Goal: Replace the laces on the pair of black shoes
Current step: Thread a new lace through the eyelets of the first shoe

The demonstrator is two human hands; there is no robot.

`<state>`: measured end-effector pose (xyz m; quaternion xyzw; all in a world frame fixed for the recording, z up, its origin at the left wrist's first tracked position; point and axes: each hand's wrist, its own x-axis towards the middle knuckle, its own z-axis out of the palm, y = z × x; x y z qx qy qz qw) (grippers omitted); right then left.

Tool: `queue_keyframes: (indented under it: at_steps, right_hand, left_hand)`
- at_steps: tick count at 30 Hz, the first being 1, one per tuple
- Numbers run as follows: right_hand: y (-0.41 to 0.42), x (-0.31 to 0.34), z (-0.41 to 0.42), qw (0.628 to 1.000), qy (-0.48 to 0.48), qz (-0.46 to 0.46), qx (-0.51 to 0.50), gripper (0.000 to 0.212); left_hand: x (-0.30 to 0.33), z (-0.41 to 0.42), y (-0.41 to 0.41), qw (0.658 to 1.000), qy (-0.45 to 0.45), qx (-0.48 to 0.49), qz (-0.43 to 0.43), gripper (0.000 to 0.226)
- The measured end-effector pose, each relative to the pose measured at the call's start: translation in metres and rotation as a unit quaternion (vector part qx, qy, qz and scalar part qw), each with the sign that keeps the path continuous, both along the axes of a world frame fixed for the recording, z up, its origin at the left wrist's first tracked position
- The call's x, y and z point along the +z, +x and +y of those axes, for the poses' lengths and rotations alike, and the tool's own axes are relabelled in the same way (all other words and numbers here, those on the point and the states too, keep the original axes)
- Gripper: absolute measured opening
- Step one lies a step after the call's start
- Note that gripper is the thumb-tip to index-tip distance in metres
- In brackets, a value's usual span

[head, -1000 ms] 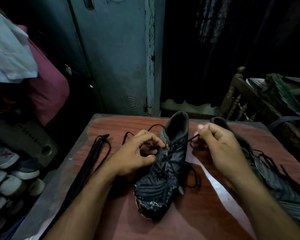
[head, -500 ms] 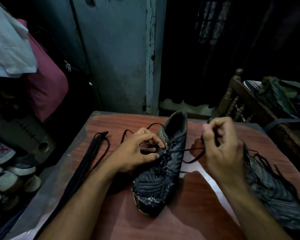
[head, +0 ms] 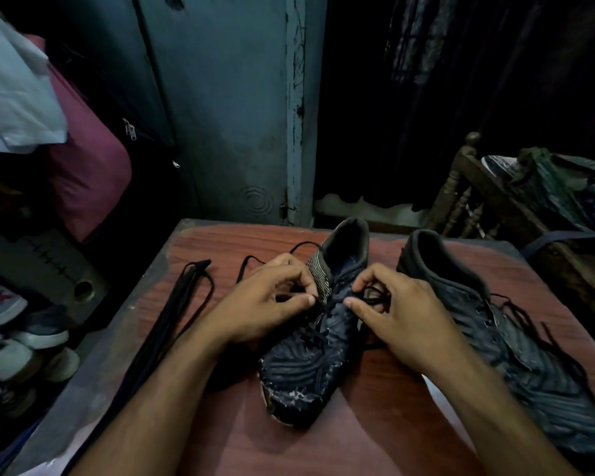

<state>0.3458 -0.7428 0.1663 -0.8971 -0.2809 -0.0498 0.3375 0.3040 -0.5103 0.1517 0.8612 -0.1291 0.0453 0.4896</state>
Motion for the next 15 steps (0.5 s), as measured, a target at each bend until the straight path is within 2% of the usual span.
queue_keyframes:
  at_steps: [4, 8, 13, 15]
  right_hand:
    - [-0.0024, -0.0001, 0.0017, 0.998, 0.048, 0.031, -0.005, 0.020]
    - [-0.0034, -0.0015, 0.0023, 0.997, 0.063, 0.038, -0.009, 0.018]
    - [-0.0003, -0.0018, -0.0005, 0.999, 0.039, -0.010, -0.023, 0.018]
    - [0.0031, -0.0044, -0.0018, 0.999, 0.030, -0.038, -0.016, 0.014]
  left_hand:
    - [0.0030, -0.0047, -0.0002, 0.999, 0.018, 0.045, -0.024, 0.003]
    - [0.0034, -0.0045, -0.0018, 0.998, 0.011, 0.053, -0.035, 0.016]
    - [0.0016, -0.0048, -0.0005, 0.998, -0.049, 0.022, -0.025, 0.016]
    - [0.0003, -0.0064, 0.0000, 0.998, -0.042, 0.027, -0.036, 0.017]
